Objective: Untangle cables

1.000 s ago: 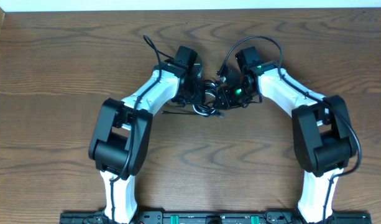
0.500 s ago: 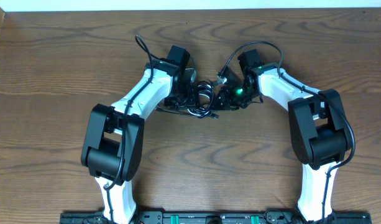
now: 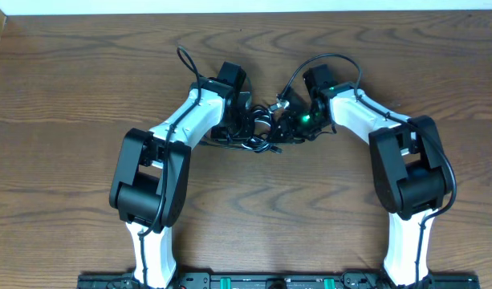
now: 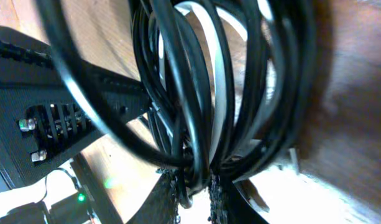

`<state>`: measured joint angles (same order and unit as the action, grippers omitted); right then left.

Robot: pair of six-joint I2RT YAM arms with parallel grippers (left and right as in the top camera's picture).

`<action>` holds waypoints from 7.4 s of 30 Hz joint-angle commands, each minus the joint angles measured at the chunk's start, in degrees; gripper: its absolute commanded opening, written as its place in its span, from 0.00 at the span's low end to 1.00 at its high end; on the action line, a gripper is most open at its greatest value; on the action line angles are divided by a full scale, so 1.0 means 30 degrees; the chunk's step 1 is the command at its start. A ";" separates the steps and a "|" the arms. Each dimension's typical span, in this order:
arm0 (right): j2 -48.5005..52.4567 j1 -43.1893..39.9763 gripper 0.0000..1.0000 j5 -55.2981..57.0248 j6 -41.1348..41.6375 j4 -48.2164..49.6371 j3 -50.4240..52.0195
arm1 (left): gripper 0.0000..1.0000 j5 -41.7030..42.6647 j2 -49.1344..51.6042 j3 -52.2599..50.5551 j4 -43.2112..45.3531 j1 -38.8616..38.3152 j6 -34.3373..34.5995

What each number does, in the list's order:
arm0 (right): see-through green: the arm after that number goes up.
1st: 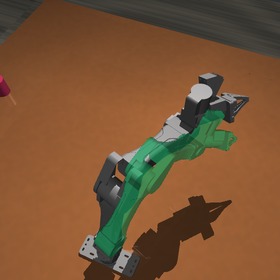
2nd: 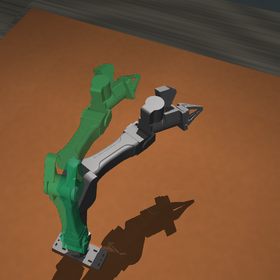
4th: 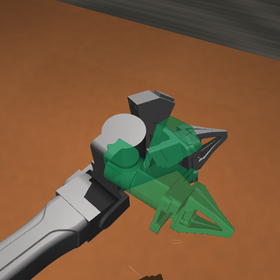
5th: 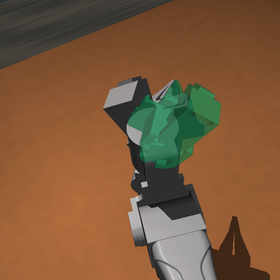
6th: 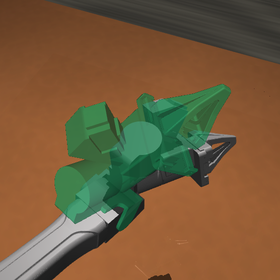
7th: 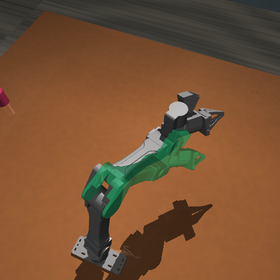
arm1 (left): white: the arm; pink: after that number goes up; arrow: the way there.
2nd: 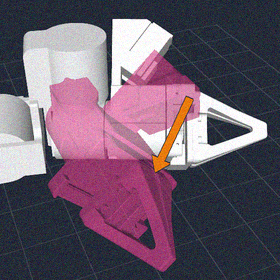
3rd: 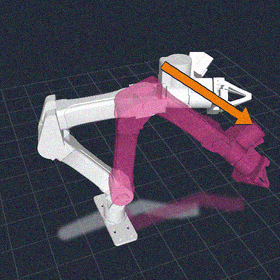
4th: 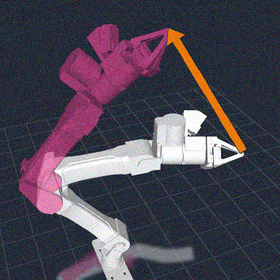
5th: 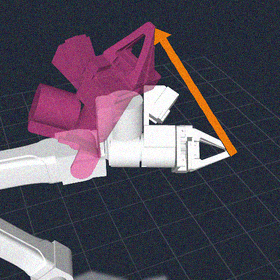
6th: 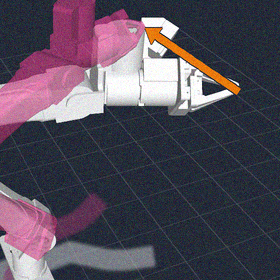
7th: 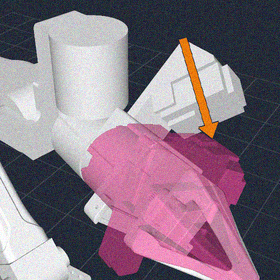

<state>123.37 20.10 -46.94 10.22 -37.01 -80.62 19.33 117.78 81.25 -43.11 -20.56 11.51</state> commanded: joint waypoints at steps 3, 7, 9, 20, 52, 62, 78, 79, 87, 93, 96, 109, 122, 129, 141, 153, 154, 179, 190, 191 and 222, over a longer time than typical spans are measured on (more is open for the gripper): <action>0.0612 0.0940 0.13 -0.0160 0.1362 0.0736 0.0029 | 0.07 -0.0889 0.0940 -0.0226 -0.0036 0.0080 -0.0474; 0.0612 0.1515 0.13 -0.0197 0.1515 0.1399 0.0029 | 0.08 -0.0896 0.0940 -0.0226 -0.0044 0.0080 -0.0488; 0.0612 0.1785 0.04 -0.0211 0.1530 0.1872 0.0029 | 0.08 -0.0889 0.0940 -0.0226 -0.0051 0.0080 -0.0539; 0.0525 -0.0036 0.01 -0.4546 -0.0328 0.1953 0.0029 | 0.08 -0.0896 0.0940 -0.0226 -0.0109 0.0080 -0.0612; -0.4000 -0.1967 0.40 0.3359 -0.0831 0.0036 -0.1107 | 0.17 -0.0903 -0.2987 0.0546 -0.0627 0.0831 -0.0379; -0.4619 0.0466 0.08 0.6200 -0.1690 0.2222 -0.1107 | 0.17 -0.3541 -0.2929 0.0415 -0.1253 0.0918 0.0721; -0.1982 0.0073 0.03 1.2794 0.1093 -0.0517 -0.1107 | 0.17 -0.2652 -0.2929 0.0022 -0.2106 0.0918 0.0787; -0.1989 -0.0015 0.03 1.2335 0.1326 -0.1173 -0.1107 | 0.17 -0.2659 -0.2929 0.0022 -0.2106 0.0918 0.0787; -0.1989 0.0648 0.03 0.6907 0.6397 -0.5122 -0.1093 | 0.17 -0.0911 -0.2929 0.0022 -0.2106 0.0918 0.0772; -0.1996 0.2011 0.07 0.5880 0.7781 -0.1421 -0.1122 | 0.11 -0.0175 -0.2936 0.0022 -0.2317 0.0954 0.0736; -0.2055 0.2098 0.04 0.5442 0.7031 0.0058 -0.1581 | 0.08 -0.0160 -0.2980 0.0022 -0.2550 0.1377 0.0634; -0.2280 0.1683 0.01 0.8327 0.1013 -0.7023 -0.3585 | 0.08 0.0896 -0.3002 0.0022 -0.3228 0.2251 0.2419; -0.4510 -0.1042 0.01 1.2335 0.1005 -1.2247 -0.5566 | 0.08 0.4750 -0.2739 -0.0138 -0.2528 -0.0007 0.3220; -0.4401 -0.2433 0.01 1.2495 0.2164 -1.2152 -0.2761 | 0.08 0.3257 -0.1574 -0.0138 -0.1996 -0.2863 0.4065; -0.4401 0.0576 0.03 0.6608 1.0222 0.1144 0.5544 | 0.07 -0.2120 -0.1333 -0.0131 -0.2463 -0.1763 0.4058; -0.4597 0.3679 0.01 0.2871 1.2298 1.2560 0.5661 | 0.08 -0.2120 -0.1348 -0.0131 -0.3789 0.1574 0.3694; -0.4750 0.3585 0.02 0.2543 1.2240 1.1526 0.5275 | 0.07 -0.2120 -0.1362 -0.0131 -0.3825 0.1945 0.3708; -0.5246 0.2535 0.04 1.3879 0.3570 0.9238 0.2178 | 0.07 -0.0138 0.0619 -0.0138 0.3468 0.0488 0.4911; -0.5246 -0.0364 0.04 0.7286 0.2266 0.8510 0.2178 | 0.08 0.4976 -0.0335 0.0641 -0.3461 -0.0211 -0.6186; -0.5246 -0.0452 0.04 0.6353 0.1836 0.8561 0.2178 | 0.08 0.4211 -0.0350 0.0954 -0.4160 -0.0204 -0.6156; -0.1610 0.5202 0.01 0.5093 0.7264 0.4277 0.2193 | 0.08 -0.2171 -0.3271 0.1705 -0.7395 0.5384 0.8357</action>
<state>116.27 35.88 -31.42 24.71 -25.02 -73.47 13.19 108.62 85.97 -65.47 -4.27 35.22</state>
